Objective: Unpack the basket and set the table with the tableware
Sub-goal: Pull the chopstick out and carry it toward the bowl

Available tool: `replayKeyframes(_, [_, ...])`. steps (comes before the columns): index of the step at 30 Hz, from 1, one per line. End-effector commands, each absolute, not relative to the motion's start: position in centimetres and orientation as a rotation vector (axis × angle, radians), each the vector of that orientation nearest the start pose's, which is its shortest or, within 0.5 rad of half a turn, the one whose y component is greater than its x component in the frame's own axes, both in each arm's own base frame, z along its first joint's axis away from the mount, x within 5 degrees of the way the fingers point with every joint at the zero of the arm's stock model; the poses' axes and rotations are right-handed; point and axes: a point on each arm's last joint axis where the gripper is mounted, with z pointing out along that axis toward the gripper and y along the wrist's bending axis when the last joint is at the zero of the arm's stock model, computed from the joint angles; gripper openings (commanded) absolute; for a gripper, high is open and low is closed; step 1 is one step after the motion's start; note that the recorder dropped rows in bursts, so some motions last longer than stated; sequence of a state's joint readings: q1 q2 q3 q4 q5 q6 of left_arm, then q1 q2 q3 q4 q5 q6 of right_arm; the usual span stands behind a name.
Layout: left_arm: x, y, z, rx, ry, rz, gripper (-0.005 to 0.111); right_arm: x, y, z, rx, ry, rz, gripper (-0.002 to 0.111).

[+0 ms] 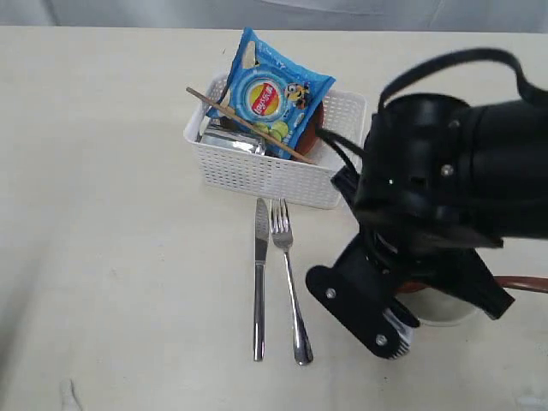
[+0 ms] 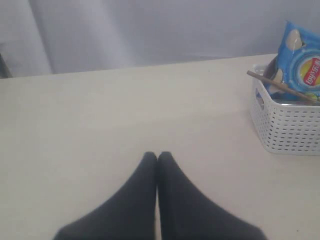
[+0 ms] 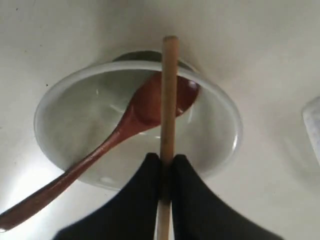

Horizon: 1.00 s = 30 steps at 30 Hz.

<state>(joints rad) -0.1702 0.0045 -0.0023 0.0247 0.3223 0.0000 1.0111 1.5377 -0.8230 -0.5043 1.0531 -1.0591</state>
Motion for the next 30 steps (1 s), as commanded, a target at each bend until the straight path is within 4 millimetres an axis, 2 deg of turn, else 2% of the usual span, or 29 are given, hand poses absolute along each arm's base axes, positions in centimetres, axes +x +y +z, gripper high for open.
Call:
replayKeyframes(1, [5.3, -0.9, 18.4, 0.169, 1.797, -0.103, 0.000, 15.5, 17.4, 18.1, -3.048, 1.006, -0.704, 0.000])
replayKeyframes(4, [5.3, -0.9, 18.4, 0.169, 1.797, -0.103, 0.000, 15.1, 17.1, 17.9, -3.064, 1.014, -0.674, 0.000])
replayKeyframes(10, [5.3, -0.9, 18.4, 0.169, 1.797, -0.103, 0.000, 14.0, 17.2, 19.4, -2.967, 1.049, -0.557, 0.000])
replayKeyframes(19, [5.3, -0.9, 18.4, 0.169, 1.797, -0.103, 0.000, 11.3, 17.5, 20.8, -2.855, 1.191, -0.138, 0.000])
replayKeyframes(21, [5.3, -0.9, 18.4, 0.169, 1.797, -0.103, 0.000, 11.2, 17.3, 20.9, -2.902, 1.115, -0.125, 0.000])
replayKeyframes(25, [5.3, -0.9, 18.4, 0.169, 1.797, -0.103, 0.000, 11.2, 16.7, 21.0, -3.064, 0.843, -0.172, 0.000])
replayKeyframes(30, [5.3, -0.9, 18.4, 0.169, 1.797, -0.103, 0.000, 12.3, 16.1, 20.9, -3.112, 0.765, -0.310, 0.000])
